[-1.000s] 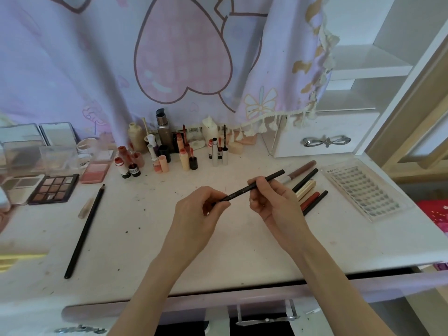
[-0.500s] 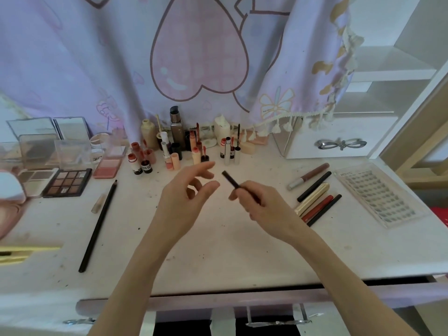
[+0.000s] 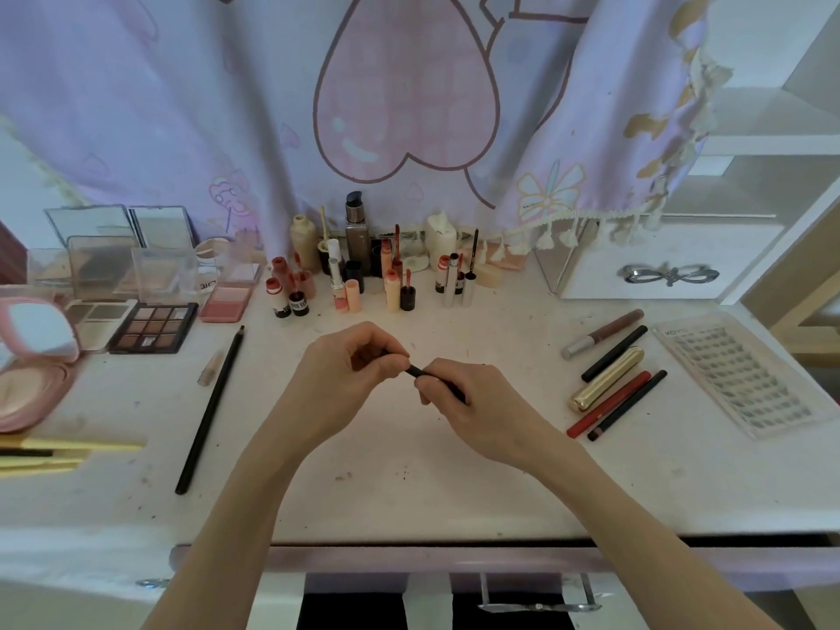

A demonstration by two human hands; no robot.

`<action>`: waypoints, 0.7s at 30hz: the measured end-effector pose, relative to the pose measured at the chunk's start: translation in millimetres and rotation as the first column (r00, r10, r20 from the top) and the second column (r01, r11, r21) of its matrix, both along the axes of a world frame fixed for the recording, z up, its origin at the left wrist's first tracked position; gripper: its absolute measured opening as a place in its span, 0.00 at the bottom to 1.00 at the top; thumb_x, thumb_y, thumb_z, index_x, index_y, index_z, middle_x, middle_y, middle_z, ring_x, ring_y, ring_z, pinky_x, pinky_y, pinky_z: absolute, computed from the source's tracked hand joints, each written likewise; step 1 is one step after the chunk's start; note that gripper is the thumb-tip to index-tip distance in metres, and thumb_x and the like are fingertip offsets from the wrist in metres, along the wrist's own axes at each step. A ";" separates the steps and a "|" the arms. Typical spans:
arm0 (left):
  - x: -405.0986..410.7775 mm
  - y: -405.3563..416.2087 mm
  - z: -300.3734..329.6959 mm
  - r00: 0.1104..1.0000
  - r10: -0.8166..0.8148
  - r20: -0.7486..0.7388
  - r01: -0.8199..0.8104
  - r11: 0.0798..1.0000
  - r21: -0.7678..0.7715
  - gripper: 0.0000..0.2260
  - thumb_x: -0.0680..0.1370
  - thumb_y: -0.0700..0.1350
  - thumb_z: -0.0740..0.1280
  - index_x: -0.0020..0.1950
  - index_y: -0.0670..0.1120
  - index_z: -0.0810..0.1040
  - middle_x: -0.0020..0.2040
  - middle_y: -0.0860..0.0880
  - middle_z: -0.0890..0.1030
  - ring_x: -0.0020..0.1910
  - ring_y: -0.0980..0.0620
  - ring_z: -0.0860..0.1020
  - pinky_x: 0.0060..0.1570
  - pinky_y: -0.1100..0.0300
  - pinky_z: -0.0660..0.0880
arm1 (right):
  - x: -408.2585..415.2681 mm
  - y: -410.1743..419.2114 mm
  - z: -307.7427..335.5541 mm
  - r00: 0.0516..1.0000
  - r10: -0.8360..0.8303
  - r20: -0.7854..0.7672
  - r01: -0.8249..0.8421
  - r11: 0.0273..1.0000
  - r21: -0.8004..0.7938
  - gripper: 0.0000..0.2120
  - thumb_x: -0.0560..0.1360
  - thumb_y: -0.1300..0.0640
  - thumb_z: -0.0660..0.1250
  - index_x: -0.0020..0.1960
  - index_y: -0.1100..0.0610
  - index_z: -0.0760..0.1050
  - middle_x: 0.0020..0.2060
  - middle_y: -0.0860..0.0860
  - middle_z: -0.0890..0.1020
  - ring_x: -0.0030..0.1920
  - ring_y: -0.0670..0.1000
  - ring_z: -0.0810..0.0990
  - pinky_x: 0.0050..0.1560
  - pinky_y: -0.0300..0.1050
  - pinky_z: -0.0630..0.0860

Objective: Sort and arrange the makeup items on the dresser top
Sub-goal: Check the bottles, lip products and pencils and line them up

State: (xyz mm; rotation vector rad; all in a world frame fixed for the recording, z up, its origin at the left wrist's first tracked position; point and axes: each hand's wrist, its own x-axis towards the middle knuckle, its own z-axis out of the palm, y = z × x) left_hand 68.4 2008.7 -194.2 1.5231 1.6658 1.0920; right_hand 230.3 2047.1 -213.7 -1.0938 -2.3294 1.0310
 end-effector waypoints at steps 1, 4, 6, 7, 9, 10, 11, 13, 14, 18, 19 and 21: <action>-1.8 -0.8 0.9 1.000 0.001 0.007 -0.001 1.000 -0.005 0.08 0.74 0.39 0.68 0.39 0.52 0.77 0.34 0.55 0.79 0.32 0.63 0.74 0.35 0.73 0.70 | -1.5 0.5 0.3 1.000 0.013 0.007 -0.013 1.000 0.009 0.12 0.80 0.54 0.57 0.38 0.51 0.70 0.27 0.45 0.70 0.28 0.43 0.67 0.31 0.35 0.64; -8.3 -5.3 3.9 0.999 -0.002 0.045 0.002 1.000 -0.016 0.07 0.74 0.38 0.69 0.39 0.50 0.78 0.32 0.54 0.79 0.29 0.64 0.73 0.34 0.73 0.69 | -4.2 0.9 0.6 0.999 0.039 0.014 -0.040 0.999 0.013 0.11 0.80 0.54 0.57 0.40 0.53 0.71 0.27 0.45 0.69 0.27 0.43 0.67 0.31 0.35 0.63; -12.5 -7.3 6.1 0.999 -0.009 0.042 0.010 1.000 -0.023 0.07 0.73 0.38 0.69 0.39 0.50 0.78 0.32 0.54 0.79 0.29 0.64 0.74 0.34 0.73 0.70 | -6.2 0.6 1.3 0.999 0.050 0.016 -0.050 0.999 0.002 0.11 0.80 0.52 0.57 0.41 0.52 0.73 0.27 0.45 0.69 0.27 0.44 0.65 0.31 0.36 0.63; -14.2 -7.4 7.2 0.999 -0.012 0.041 0.013 0.999 -0.029 0.06 0.73 0.39 0.69 0.39 0.50 0.79 0.32 0.54 0.79 0.30 0.64 0.74 0.34 0.73 0.70 | -7.7 0.8 1.9 0.998 0.057 0.023 -0.057 0.998 -0.004 0.11 0.80 0.51 0.57 0.43 0.53 0.74 0.29 0.46 0.70 0.28 0.44 0.65 0.31 0.37 0.62; -17.6 -7.6 8.8 0.999 -0.012 0.040 0.013 0.999 -0.042 0.05 0.73 0.39 0.69 0.40 0.49 0.79 0.33 0.54 0.80 0.30 0.64 0.75 0.34 0.73 0.71 | -10.3 1.3 3.6 0.996 0.064 0.062 -0.062 0.998 -0.028 0.12 0.79 0.48 0.58 0.50 0.53 0.75 0.32 0.47 0.73 0.30 0.44 0.67 0.32 0.36 0.63; -19.4 -7.4 9.0 0.999 -0.007 0.042 0.009 0.999 -0.047 0.04 0.73 0.40 0.70 0.41 0.49 0.80 0.34 0.54 0.80 0.30 0.64 0.75 0.34 0.73 0.71 | -11.0 1.7 4.7 0.994 0.060 0.089 -0.056 0.997 -0.049 0.12 0.78 0.45 0.59 0.53 0.52 0.74 0.34 0.46 0.73 0.31 0.44 0.68 0.33 0.36 0.64; -21.1 -7.4 9.2 0.999 0.001 0.046 0.001 0.999 -0.051 0.04 0.73 0.40 0.70 0.41 0.49 0.80 0.34 0.54 0.80 0.30 0.64 0.75 0.34 0.73 0.71 | -11.0 2.0 5.9 0.992 0.055 0.112 -0.047 0.996 -0.075 0.14 0.77 0.43 0.60 0.55 0.51 0.72 0.35 0.46 0.74 0.32 0.43 0.69 0.34 0.36 0.65; -25.6 -8.5 9.3 0.998 0.021 0.059 -0.017 0.998 -0.062 0.04 0.72 0.40 0.70 0.42 0.49 0.80 0.32 0.54 0.81 0.29 0.63 0.75 0.33 0.72 0.72 | -8.5 2.9 7.5 0.989 0.055 0.135 -0.038 0.991 -0.130 0.14 0.76 0.43 0.61 0.57 0.49 0.68 0.40 0.46 0.76 0.36 0.44 0.72 0.36 0.36 0.67; -28.1 -9.4 9.3 0.997 0.029 0.067 -0.024 0.997 -0.067 0.03 0.72 0.40 0.70 0.42 0.49 0.80 0.32 0.55 0.81 0.29 0.62 0.75 0.33 0.72 0.73 | -6.5 3.1 7.7 0.988 0.060 0.139 -0.039 0.988 -0.149 0.12 0.77 0.44 0.61 0.56 0.49 0.68 0.42 0.47 0.77 0.38 0.45 0.73 0.38 0.37 0.69; -40.1 -14.0 8.0 0.992 0.105 0.067 -0.101 0.992 -0.072 0.03 0.73 0.40 0.69 0.42 0.47 0.79 0.36 0.52 0.82 0.31 0.62 0.76 0.34 0.73 0.73 | 1.6 4.7 7.4 0.991 0.050 0.123 -0.026 0.981 -0.191 0.05 0.80 0.53 0.57 0.52 0.50 0.71 0.39 0.46 0.77 0.37 0.45 0.72 0.39 0.37 0.69; -42.6 -14.8 6.5 0.989 0.136 0.059 -0.132 0.989 -0.067 0.03 0.74 0.40 0.69 0.43 0.47 0.78 0.37 0.52 0.82 0.32 0.62 0.77 0.35 0.72 0.74 | 1.5 5.7 7.1 0.994 0.027 0.104 -0.005 0.978 -0.207 0.07 0.80 0.55 0.56 0.51 0.50 0.72 0.39 0.45 0.76 0.36 0.44 0.72 0.39 0.35 0.69; -45.6 -15.2 0.7 0.976 0.216 -0.031 -0.218 0.975 -0.051 0.03 0.74 0.41 0.68 0.42 0.48 0.76 0.39 0.52 0.82 0.36 0.59 0.77 0.36 0.71 0.72 | -1.7 7.6 6.2 0.998 -0.040 0.053 0.051 0.971 -0.234 0.09 0.80 0.58 0.56 0.49 0.50 0.75 0.39 0.45 0.76 0.37 0.44 0.73 0.41 0.36 0.70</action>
